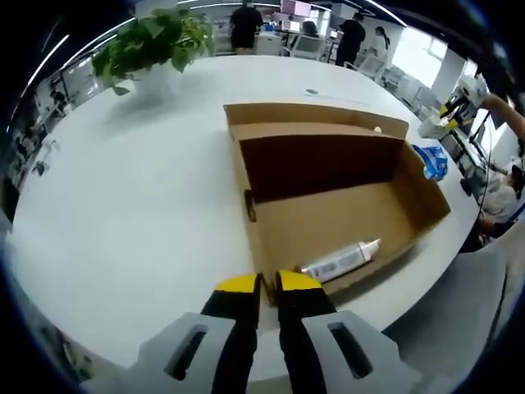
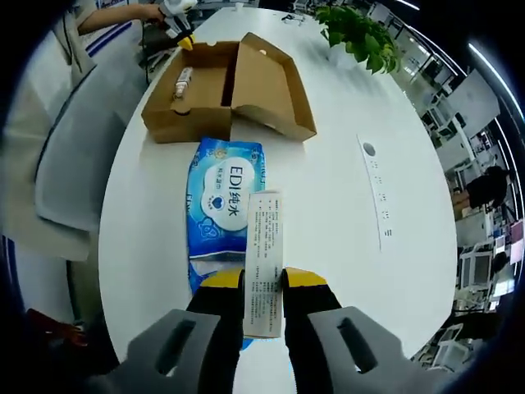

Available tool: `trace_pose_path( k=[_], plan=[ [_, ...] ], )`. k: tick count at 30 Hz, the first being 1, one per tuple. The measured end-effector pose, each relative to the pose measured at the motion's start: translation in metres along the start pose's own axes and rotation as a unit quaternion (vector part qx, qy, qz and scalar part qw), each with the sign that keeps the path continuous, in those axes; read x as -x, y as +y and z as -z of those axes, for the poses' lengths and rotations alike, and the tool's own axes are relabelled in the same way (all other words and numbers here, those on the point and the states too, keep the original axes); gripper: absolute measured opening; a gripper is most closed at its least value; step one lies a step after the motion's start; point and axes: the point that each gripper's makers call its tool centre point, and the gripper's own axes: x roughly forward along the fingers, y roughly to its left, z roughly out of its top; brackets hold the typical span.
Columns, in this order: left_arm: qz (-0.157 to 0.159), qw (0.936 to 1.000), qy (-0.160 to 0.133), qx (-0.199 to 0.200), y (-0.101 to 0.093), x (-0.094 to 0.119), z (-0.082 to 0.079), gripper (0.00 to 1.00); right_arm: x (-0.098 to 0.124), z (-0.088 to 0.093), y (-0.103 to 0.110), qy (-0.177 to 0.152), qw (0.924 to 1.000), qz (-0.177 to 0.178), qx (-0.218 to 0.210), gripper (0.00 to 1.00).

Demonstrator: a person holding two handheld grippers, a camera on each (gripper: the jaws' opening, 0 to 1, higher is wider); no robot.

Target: Operate the shoe box by opening the lid, removing the specified soft item, and placing it in the target area until the item is outside and the box remains undamaged.

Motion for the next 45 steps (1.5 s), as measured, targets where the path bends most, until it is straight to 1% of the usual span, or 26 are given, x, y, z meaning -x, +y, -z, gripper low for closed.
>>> trace_pose_path(
  k=[5, 11, 17, 25, 28, 33, 36, 45],
  plan=[
    [0.000, 1.0000, 0.003, 0.002, 0.000, 0.000, 0.000, 0.04, -0.010, 0.010, -0.003, 0.011, 0.9999, -0.005, 0.005, 0.15],
    [-0.004, 0.9999, 0.009, -0.001, 0.001, -0.001, 0.000, 0.04, -0.020, 0.027, -0.006, 0.026, 0.9996, -0.013, 0.007, 0.15],
    [-0.008, 0.9998, 0.017, -0.004, 0.000, -0.001, 0.001, 0.04, -0.032, 0.044, -0.011, 0.035, 0.9992, -0.017, 0.003, 0.15],
    [-0.013, 0.9995, 0.028, -0.011, 0.001, -0.003, 0.001, 0.04, -0.045, 0.059, -0.015, 0.041, 0.9989, -0.020, 0.002, 0.15],
    [-0.015, 0.9993, 0.031, -0.013, 0.000, -0.003, 0.001, 0.04, -0.048, 0.065, -0.013, 0.045, 0.9987, -0.022, 0.006, 0.15],
    [-0.018, 0.9991, 0.035, -0.014, 0.001, -0.003, 0.001, 0.04, -0.051, 0.069, -0.009, 0.046, 0.9986, -0.025, 0.010, 0.15],
    [-0.020, 0.9990, 0.037, -0.017, 0.001, -0.003, 0.001, 0.04, -0.053, 0.076, -0.009, 0.059, 0.9977, -0.024, 0.023, 0.15],
    [-0.021, 0.9987, 0.041, -0.019, 0.002, -0.004, 0.000, 0.04, -0.053, 0.075, -0.013, 0.057, 0.9979, -0.017, 0.026, 0.16]
  ],
)
